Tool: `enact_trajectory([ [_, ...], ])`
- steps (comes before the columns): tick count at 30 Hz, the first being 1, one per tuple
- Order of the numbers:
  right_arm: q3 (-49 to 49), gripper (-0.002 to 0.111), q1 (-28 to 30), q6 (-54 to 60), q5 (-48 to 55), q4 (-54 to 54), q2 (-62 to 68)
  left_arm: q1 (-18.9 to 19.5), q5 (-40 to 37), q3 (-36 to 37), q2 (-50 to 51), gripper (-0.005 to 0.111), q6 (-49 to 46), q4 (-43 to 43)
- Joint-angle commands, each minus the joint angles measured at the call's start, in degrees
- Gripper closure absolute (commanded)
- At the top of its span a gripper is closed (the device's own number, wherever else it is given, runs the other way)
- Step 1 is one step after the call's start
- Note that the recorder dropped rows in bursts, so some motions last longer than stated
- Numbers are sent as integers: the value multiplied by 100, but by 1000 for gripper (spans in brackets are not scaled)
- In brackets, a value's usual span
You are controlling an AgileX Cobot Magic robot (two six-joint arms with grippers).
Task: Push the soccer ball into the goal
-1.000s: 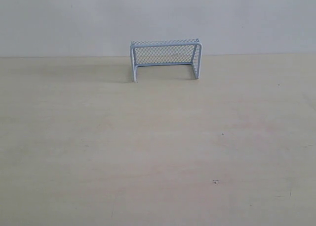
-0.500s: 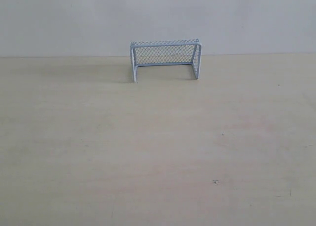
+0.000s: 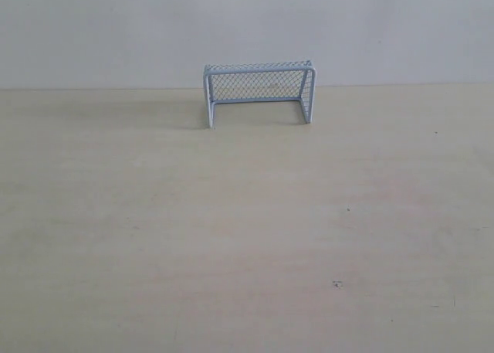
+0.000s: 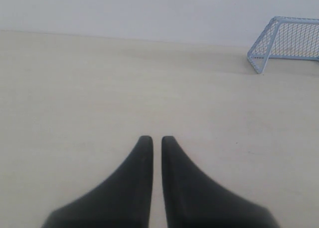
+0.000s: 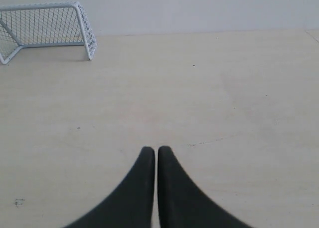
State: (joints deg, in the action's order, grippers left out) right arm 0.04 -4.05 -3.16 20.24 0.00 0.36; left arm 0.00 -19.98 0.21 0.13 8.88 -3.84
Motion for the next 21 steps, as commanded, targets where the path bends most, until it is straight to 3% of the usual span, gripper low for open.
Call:
enact_trajectory([
  [1,-4,108,41,-12,-69,-52,-36,11,50,-21,-13,100,59,28],
  [21,-4,108,41,-64,-30,-46,-36,11,50,-21,-13,100,59,28],
])
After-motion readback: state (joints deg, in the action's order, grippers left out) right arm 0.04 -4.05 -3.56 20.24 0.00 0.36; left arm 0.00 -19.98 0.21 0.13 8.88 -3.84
